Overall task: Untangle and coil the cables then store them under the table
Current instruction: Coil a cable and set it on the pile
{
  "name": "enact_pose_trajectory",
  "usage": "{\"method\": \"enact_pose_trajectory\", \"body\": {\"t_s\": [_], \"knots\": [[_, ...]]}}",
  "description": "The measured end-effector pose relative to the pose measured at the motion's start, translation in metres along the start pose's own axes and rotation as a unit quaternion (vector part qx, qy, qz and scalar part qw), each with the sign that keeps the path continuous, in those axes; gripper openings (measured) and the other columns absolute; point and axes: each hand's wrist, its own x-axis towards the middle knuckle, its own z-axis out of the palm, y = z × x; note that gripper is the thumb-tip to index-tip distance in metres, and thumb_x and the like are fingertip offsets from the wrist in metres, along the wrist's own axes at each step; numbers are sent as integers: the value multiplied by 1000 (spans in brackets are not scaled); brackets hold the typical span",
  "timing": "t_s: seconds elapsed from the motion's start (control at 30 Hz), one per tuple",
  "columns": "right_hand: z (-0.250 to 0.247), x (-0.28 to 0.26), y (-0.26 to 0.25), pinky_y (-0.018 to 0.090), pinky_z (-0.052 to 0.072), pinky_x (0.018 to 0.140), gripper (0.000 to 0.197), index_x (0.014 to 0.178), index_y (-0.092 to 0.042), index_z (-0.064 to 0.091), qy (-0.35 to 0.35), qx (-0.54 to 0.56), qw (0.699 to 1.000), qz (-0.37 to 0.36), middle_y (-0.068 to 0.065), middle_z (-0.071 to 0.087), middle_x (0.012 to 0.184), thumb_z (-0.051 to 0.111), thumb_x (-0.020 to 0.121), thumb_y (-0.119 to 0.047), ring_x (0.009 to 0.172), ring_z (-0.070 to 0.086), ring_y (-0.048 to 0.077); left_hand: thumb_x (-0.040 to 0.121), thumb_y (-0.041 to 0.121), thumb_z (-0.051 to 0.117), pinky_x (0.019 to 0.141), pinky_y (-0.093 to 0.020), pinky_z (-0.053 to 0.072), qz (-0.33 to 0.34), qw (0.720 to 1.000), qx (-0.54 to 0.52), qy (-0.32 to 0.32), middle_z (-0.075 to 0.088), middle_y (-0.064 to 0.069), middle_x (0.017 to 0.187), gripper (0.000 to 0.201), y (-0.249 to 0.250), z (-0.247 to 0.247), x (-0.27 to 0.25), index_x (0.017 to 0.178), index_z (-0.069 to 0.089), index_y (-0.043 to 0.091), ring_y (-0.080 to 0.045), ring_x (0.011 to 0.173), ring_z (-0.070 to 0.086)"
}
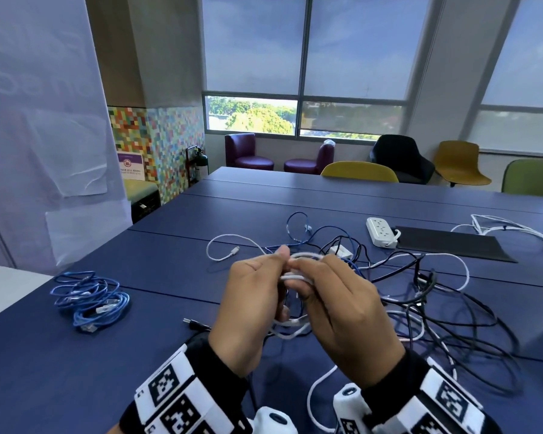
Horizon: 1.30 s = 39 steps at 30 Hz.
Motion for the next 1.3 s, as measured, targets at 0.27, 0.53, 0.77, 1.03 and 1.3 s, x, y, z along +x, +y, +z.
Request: {"method": "enact_pose_trajectory", "body": {"t_s": [0.27, 0.53, 0.77, 1.03, 1.3], "knots": [[11, -3, -2, 23, 47, 68, 27, 96, -9, 72, -1, 1, 992, 130, 4, 57, 84, 51, 96, -26, 72, 55, 12, 96, 15, 48, 42, -23, 32, 15, 998, 52, 9, 26, 1, 51, 30, 3, -4, -4, 68, 51, 5, -14, 46, 24], [-1, 7, 0, 10, 36, 63, 23, 68, -21, 61, -33, 84, 966, 241, -3, 52, 73, 59, 89, -29, 68, 52, 8, 94, 26, 59, 55, -44, 40, 134, 979, 131, -83, 44, -17, 62, 21, 3, -19, -4, 84, 65, 8, -14, 50, 37], [-7, 11, -3, 11, 38, 65, 16, 73, -30, 68, -112, 127, 948, 271, -12, 57, 66, 61, 87, -31, 71, 55, 6, 99, 19, 51, 59, -48, 45, 145, 957, 232, -96, 41, 10, 56, 27, 4, -27, 2, 79, 59, 2, -11, 53, 39], [-19, 17, -2, 30, 50, 62, 22, 79, -17, 70, -232, 188, 903, 310, 0, 68, 70, 56, 78, 1, 62, 59, 16, 98, 28, 49, 55, -36, 37, 137, 952, 273, -26, 40, 11, 46, 34, -10, -23, 1, 72, 51, 7, -13, 52, 39], [-19, 10, -3, 32, 57, 66, 21, 78, -21, 73, -171, 199, 912, 316, -6, 72, 72, 80, 67, -4, 69, 67, 14, 103, 20, 42, 43, -22, 28, -42, 993, 66, -85, 30, 8, 49, 34, -1, -19, 0, 72, 49, 9, -5, 40, 24]]}}
